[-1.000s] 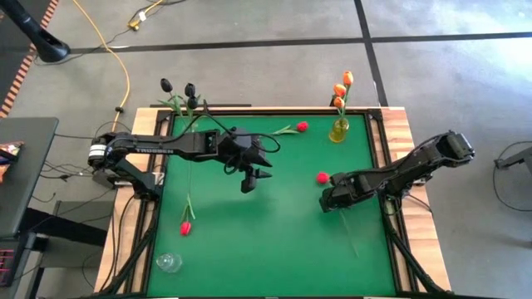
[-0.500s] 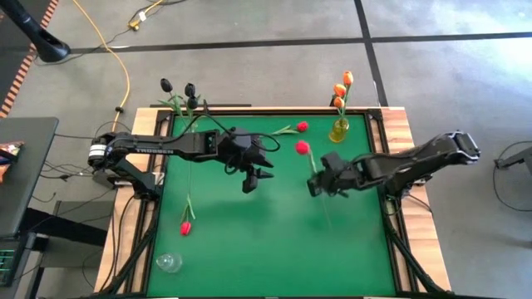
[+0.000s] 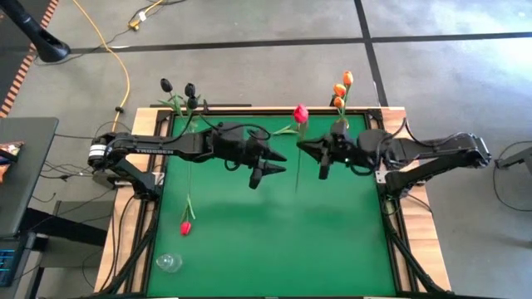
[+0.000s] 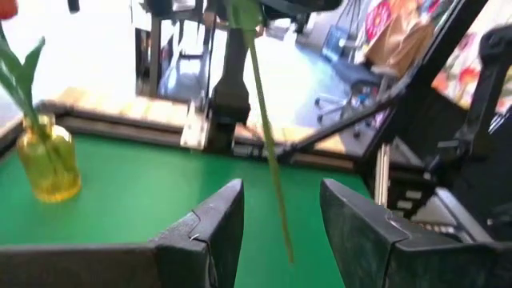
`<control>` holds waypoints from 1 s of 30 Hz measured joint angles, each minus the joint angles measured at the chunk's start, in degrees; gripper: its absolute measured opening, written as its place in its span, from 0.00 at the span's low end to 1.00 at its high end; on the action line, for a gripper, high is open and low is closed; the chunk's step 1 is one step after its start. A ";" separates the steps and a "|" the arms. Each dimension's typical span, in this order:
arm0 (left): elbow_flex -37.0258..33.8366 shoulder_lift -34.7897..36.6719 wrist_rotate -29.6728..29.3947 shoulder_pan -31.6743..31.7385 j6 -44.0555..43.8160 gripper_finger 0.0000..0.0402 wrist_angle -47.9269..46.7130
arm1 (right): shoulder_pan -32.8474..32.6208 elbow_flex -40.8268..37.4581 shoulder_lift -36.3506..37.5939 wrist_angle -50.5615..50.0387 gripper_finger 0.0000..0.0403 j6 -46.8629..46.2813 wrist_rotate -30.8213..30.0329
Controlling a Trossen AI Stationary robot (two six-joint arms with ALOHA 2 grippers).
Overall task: Sort flowers into vase by color
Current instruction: Put the right red flower into the bottom transparent vase
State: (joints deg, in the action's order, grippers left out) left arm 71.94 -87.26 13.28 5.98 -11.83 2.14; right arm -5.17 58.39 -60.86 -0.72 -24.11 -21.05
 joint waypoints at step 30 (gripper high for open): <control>0.00 -0.02 -0.28 0.00 -0.62 0.02 10.96 | 6.41 0.00 -4.83 12.06 0.12 0.69 18.36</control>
State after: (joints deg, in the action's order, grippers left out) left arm 71.94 -87.29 13.01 5.98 -12.45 13.10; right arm 1.23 58.39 -65.69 11.33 -23.42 -2.69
